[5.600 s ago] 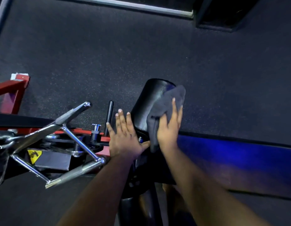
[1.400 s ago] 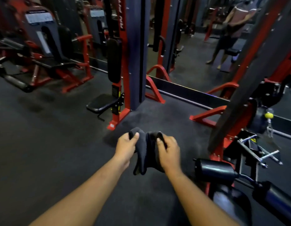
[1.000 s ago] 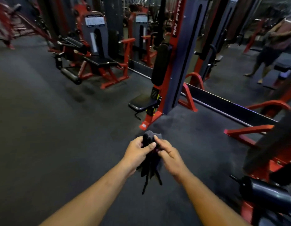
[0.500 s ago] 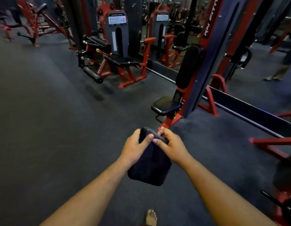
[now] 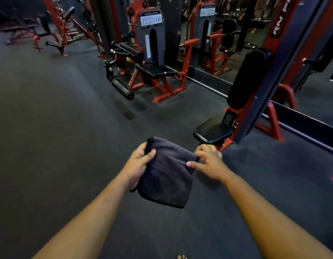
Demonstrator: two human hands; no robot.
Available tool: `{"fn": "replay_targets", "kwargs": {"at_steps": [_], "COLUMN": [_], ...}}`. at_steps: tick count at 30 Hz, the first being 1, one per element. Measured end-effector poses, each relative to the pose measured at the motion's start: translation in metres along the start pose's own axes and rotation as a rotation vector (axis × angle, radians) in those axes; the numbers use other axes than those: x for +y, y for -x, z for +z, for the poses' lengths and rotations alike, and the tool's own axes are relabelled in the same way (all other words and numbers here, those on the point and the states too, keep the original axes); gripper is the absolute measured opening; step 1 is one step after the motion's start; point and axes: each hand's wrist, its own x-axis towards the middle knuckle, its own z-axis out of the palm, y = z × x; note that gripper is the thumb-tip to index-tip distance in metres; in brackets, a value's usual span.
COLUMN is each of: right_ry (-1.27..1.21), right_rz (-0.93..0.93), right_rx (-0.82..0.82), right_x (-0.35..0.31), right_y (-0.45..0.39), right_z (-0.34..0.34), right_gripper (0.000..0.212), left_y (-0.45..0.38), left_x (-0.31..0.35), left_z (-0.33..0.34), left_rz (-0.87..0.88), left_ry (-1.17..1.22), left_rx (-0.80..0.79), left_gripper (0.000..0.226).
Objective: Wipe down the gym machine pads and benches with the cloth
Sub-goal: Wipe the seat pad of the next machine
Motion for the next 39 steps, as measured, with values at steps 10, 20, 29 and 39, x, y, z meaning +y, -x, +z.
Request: {"fn": "replay_targets", "kwargs": {"at_steps": [10,20,29,39], "right_ry": [-1.184,-1.228,-1.262,-0.949], "right_rz": [0.354,0.595,0.471,0.112], "right_rx": [0.241,0.198,0.233,0.485], "right_x": [-0.04,-0.074,-0.065,0.017], "right_y": [-0.144,-0.257,-0.33,-0.446], "right_z": [0.051,0.092,0.045,-0.022], "right_gripper": [0.034,0.038,0.045,0.035], "left_y": [-0.138,-0.269,-0.395,-0.551], "left_x": [0.023,0.05,0.121,0.155], "left_z": [-0.069,-0.183,-0.178,-0.121], "left_rz": [-0.071,-0.324,-0.108,0.068], "left_ry": [0.025,0.013,-0.074,-0.081], "left_rx": [0.159,-0.22,-0.527,-0.633], "left_gripper": [0.02,0.05,0.061,0.044]}}
